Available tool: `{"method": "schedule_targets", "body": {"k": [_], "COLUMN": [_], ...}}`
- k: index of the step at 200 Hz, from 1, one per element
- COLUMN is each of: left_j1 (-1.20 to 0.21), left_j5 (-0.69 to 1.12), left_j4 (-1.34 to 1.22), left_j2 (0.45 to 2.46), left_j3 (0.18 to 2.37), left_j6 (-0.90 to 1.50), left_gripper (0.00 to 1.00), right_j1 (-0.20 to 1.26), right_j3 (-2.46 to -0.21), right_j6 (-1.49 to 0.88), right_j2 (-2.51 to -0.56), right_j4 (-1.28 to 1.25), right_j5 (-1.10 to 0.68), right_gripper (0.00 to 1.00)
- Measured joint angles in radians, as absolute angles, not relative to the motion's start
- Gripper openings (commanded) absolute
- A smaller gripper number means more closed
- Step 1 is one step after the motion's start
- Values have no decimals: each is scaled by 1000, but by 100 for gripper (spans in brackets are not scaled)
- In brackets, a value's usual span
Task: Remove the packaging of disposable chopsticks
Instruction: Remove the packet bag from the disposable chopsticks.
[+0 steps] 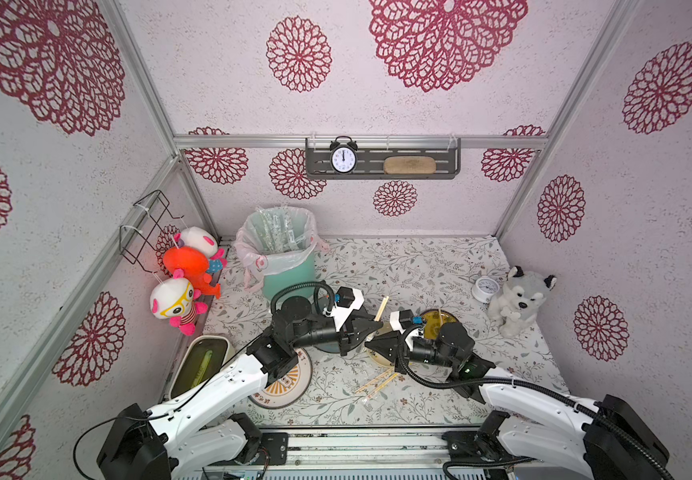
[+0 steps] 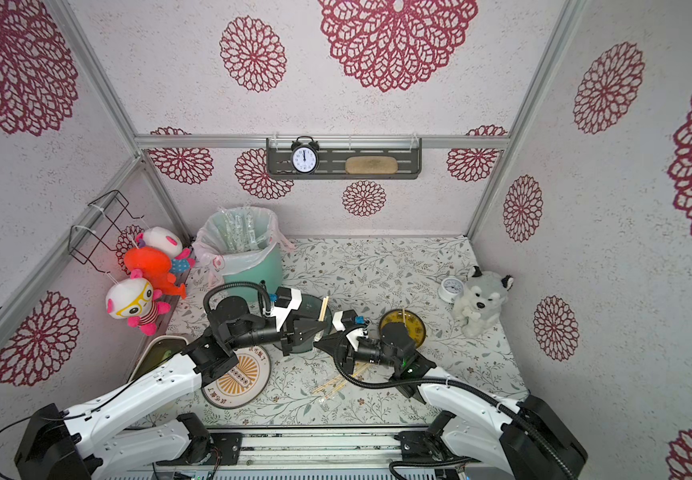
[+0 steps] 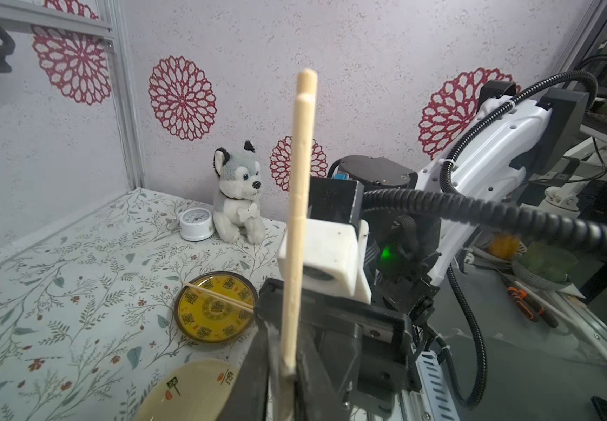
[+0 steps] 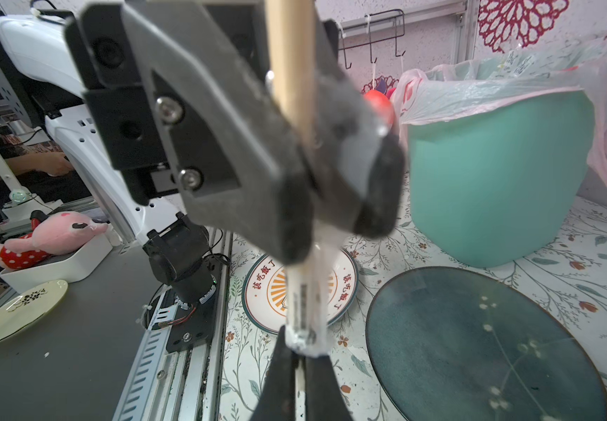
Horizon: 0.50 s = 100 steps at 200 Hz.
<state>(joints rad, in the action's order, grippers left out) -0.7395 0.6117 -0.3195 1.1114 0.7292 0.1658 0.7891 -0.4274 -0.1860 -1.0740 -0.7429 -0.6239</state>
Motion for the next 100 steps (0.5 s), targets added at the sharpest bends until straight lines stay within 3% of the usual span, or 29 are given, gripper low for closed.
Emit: {"method": "schedule_targets", "body": {"k": [46, 66, 100], "left_j1": [-739, -739, -740], "left_j5": [618, 613, 603], "left_j4": [-339, -402, -440], "left_j2": [1111, 1106, 1073], "left_j3": [656, 588, 546], "left_j6": [183, 196, 207], "left_gripper": [12, 0, 0], "right_j1": [789, 790, 802], "right_j3": [-428, -429, -436], "right_j6": [-185, -186, -186], "right_j2": [-1073, -1072, -1080], "right_j4": [-740, -696, -683], "right_j5": [-620, -622, -633], "right_gripper": [0, 0, 0]}}
